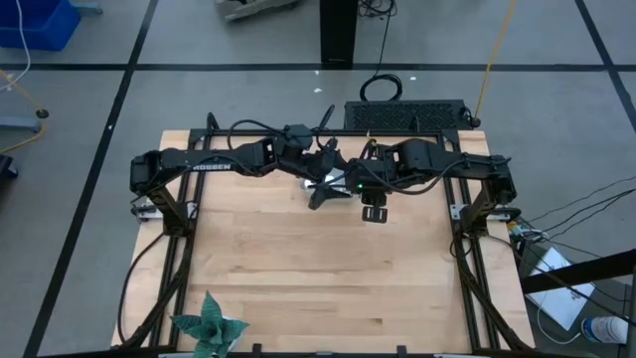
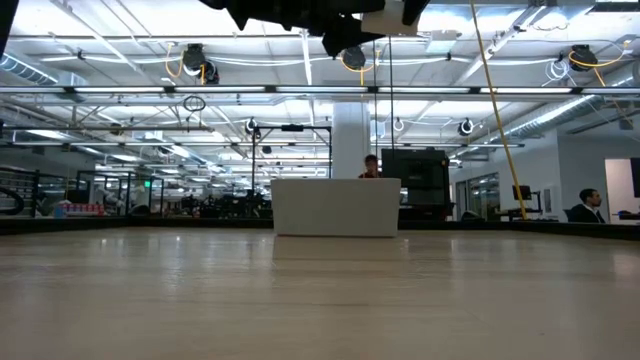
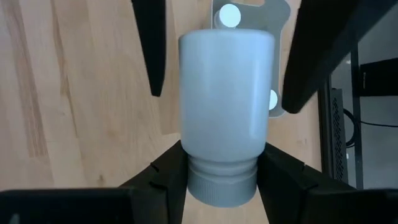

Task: Pick and place pill bottles into a basket
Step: Put the white pill bottle into the gray bin

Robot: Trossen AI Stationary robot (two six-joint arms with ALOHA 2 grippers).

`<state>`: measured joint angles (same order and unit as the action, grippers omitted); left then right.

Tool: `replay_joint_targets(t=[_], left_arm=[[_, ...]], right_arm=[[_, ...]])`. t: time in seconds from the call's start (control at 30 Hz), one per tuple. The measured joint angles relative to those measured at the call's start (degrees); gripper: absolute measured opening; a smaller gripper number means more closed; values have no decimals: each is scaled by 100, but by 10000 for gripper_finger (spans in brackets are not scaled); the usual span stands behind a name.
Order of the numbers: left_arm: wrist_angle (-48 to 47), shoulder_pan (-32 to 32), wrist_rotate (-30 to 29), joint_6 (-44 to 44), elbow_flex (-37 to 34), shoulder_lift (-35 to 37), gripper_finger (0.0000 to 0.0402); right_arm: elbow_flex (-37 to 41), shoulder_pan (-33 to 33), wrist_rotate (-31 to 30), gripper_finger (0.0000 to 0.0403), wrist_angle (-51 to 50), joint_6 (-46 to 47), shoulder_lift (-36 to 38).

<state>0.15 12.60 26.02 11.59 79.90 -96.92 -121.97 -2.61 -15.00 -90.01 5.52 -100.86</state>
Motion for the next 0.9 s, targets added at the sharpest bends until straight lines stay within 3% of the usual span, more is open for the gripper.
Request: replay_joint_targets(t=[0.33,0.43,0.57,0.8,0.9], left_arm=[[141,-41,146,0,0,-16,314],[145,-63,165,132,0,-16,269],[128,-61,233,271,0,-17,176],[127,-52,329,515,0,-18,173],[117,-43,286,693,0,-18,173]], right_arm=[[0,0,-11,144,-1,-22,0],[0,0,-13,144,0,-22,0],[0,0,-23,144,-11,79,1],[0,0,-52,144,-3,78,7],[0,-16,-359,144,-23,70,9]])
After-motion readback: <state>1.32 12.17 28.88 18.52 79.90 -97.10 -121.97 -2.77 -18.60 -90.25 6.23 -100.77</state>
